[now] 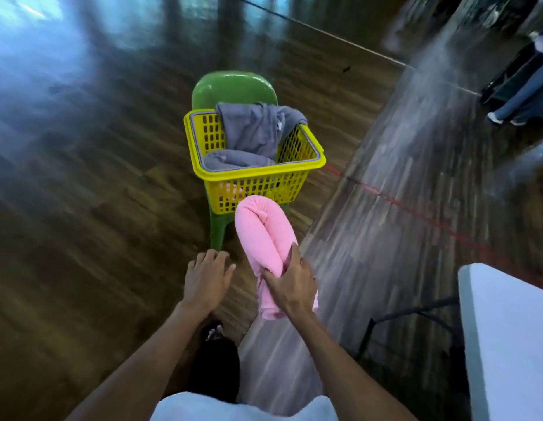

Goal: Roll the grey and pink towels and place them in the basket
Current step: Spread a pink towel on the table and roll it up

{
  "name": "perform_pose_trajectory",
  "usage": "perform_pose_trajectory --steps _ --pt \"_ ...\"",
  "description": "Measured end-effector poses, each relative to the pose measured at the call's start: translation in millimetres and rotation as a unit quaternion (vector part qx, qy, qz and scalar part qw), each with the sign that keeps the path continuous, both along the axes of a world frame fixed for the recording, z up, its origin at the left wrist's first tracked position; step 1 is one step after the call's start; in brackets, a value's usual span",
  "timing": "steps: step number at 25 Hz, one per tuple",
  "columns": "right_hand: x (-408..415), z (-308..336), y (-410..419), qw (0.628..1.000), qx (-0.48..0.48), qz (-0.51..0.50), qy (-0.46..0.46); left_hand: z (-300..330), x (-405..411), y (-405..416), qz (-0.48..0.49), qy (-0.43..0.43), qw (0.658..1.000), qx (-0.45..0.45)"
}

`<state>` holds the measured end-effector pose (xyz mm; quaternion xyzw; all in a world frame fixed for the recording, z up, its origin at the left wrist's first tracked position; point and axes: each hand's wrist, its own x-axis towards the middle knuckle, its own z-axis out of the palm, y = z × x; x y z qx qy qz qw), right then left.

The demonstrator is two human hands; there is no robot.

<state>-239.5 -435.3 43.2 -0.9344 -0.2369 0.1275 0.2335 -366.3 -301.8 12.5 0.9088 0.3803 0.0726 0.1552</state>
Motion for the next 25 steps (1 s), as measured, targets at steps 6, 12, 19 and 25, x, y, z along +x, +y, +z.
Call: perform_pose_trajectory --steps 6,12,19,25 --pt "130 6 148 1.0 -0.006 0.004 -0.008 4 139 158 0.008 0.002 0.999 0.036" --pt "246 -3 273 0.995 -0.062 0.075 0.012 -16 239 266 0.066 0.005 0.998 0.017" --pt "332 -37 398 0.972 -0.13 0.175 0.09 -58 276 338 0.115 0.087 0.989 -0.027" --pt "304 -97 445 0.93 -0.148 0.246 0.229 -71 266 339 0.096 0.056 0.994 -0.002"
